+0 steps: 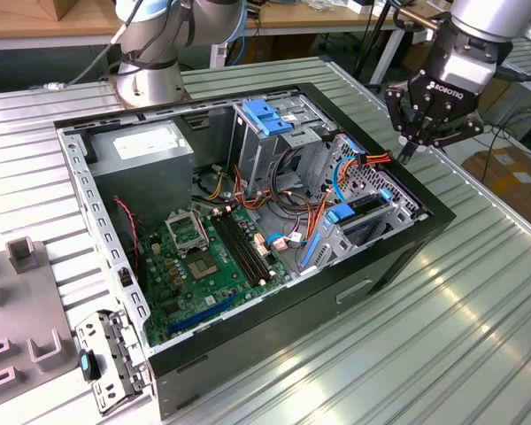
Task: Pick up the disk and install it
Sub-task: 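Insert the first disk wire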
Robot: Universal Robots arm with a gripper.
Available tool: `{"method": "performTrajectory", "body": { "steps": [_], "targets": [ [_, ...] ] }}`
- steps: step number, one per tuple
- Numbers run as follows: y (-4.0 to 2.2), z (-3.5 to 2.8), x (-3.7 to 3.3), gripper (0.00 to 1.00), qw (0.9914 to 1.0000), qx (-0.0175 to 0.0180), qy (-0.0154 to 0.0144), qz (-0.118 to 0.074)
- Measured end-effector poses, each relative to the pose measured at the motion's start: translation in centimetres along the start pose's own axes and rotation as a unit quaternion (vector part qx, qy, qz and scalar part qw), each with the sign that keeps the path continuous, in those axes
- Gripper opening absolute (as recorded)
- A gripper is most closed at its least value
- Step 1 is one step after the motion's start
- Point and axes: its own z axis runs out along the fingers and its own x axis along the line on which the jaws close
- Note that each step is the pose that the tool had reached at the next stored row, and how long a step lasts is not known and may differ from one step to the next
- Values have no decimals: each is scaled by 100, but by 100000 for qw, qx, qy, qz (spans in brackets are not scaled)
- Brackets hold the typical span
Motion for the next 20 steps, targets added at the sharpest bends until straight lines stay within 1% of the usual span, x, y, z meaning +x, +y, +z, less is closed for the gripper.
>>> {"method": "performTrajectory", "body": {
  "steps": [1, 3, 4, 5, 6, 7, 8, 10, 11, 13, 14, 17, 20],
  "targets": [
    [-15, 13, -19, 11, 100000, 6, -7, -114],
    [-33, 56, -52, 11, 99996, 47, -7, -947],
    [-38, 74, -60, 11, 99988, 68, -4, -1530],
    [-45, 106, -72, 11, 99969, 116, -28, -2473],
    [-54, 122, -80, 11, 99958, 126, -26, -2893],
    [-73, 132, -87, 11, 99955, 134, -24, -3012],
    [-91, 137, -97, 18, 99950, 134, -20, -3155],
    [-105, 141, -101, 18, 99927, 166, -33, -3816],
    [-106, 141, -101, 18, 99900, 188, -34, -4470],
    [-108, 142, -101, 19, 99810, 255, -51, -6164],
    [-112, 142, -99, 25, 99733, 296, -60, -7290],
    [-134, 143, -88, 25, 99628, 352, -73, -8612],
    [-152, 143, -79, 25, 99466, 420, -90, -10310]
  ]
}}
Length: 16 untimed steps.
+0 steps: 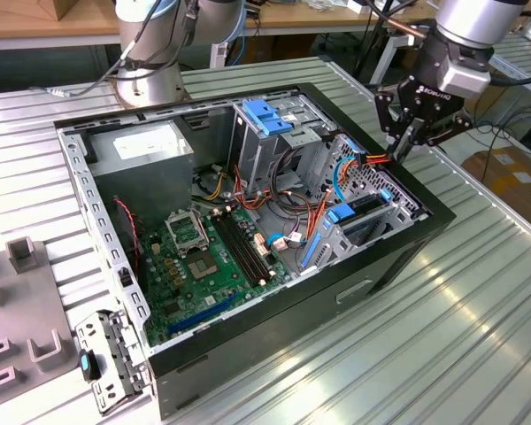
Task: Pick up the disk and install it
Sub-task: 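Insert the first disk wire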
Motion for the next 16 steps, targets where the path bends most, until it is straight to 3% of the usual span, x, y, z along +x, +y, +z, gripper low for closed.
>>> {"method": "performTrajectory", "body": {
  "steps": [5, 10, 14, 16],
  "targets": [
    [-28, 2, 13, 25, 99973, 94, -23, -2339],
    [-67, 14, -28, 25, 99890, 186, -47, -4691],
    [-77, 58, -38, 25, 99777, 281, -53, -6666],
    [-77, 66, -37, 25, 99672, 338, -35, -8085]
  ]
}}
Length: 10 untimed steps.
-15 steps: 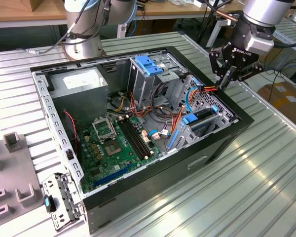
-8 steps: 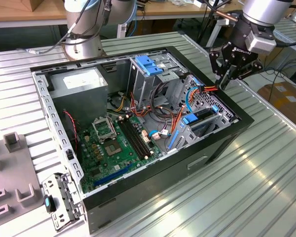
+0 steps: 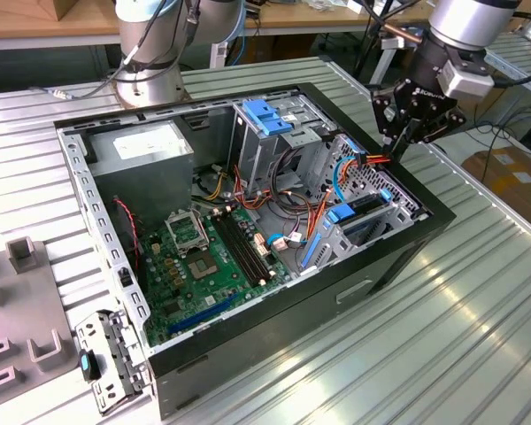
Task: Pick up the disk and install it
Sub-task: 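Insert the first disk wire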
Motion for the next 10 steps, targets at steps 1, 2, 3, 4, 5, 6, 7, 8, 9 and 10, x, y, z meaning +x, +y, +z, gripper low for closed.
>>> {"method": "performTrajectory", "body": {
  "steps": [1, 2, 3, 4, 5, 6, 7, 8, 9, 10],
  "targets": [
    [0, 1, 0, 25, 100000, 19, 9, -245],
    [0, 2, 0, 24, 99999, 34, 6, -371],
    [0, 2, 0, 24, 99999, 37, 13, -470],
    [0, 2, 0, 17, 99999, 39, 11, -476],
    [0, 2, 0, 17, 99999, 56, -5, -479],
    [0, -5, 0, 17, 99999, 68, -21, -477],
    [0, -37, 1, 17, 99999, 64, -15, -478],
    [0, -63, 2, 17, 99999, 58, -5, -477],
    [0, -90, 3, 17, 99999, 57, -6, -478],
    [0, -99, 4, 17, 99999, 65, -13, -476]
  ]
}}
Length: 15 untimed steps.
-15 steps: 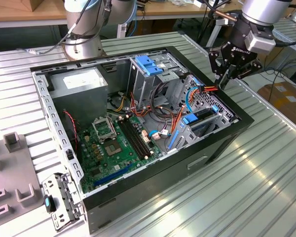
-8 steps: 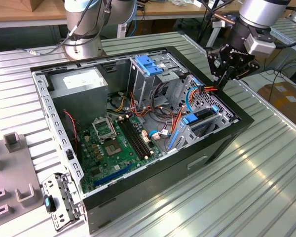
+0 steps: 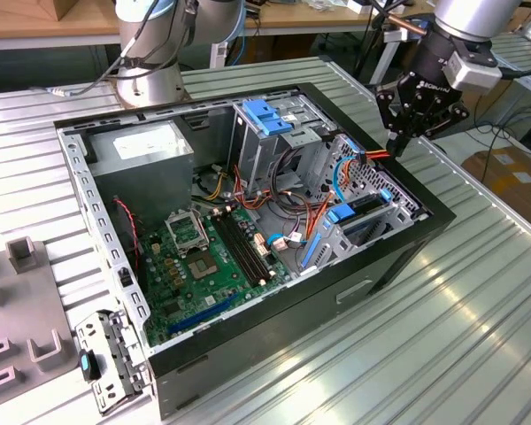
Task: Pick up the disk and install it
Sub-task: 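Insert the first disk wire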
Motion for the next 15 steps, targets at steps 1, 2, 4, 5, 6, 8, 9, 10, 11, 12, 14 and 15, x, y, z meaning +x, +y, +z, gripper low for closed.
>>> {"method": "performTrajectory", "body": {
  "steps": [1, 2, 4, 5, 6, 8, 9, 10, 11, 12, 14, 15],
  "targets": [
    [0, 0, 0, 17, 100000, -3, 2, -5],
    [0, 0, 0, 17, 100000, -7, 5, -4],
    [1, -1, -2, 17, 100000, -20, 15, 23],
    [5, -1, -9, 17, 100000, -34, 22, 187],
    [10, 1, -14, 17, 99997, -49, 24, 800],
    [16, 3, -22, 17, 99986, -87, 33, 1652],
    [22, 3, -29, 17, 99976, -112, 41, 2190],
    [27, 5, -36, 17, 99966, -123, 40, 2607],
    [30, 5, -40, 17, 99958, -138, 45, 2910],
    [34, 5, -45, 17, 99948, -151, 49, 3212],
    [43, 6, -57, 17, 99921, -182, 58, 3980],
    [47, 6, -61, 17, 99908, -195, 61, 4295]
  ]
}}
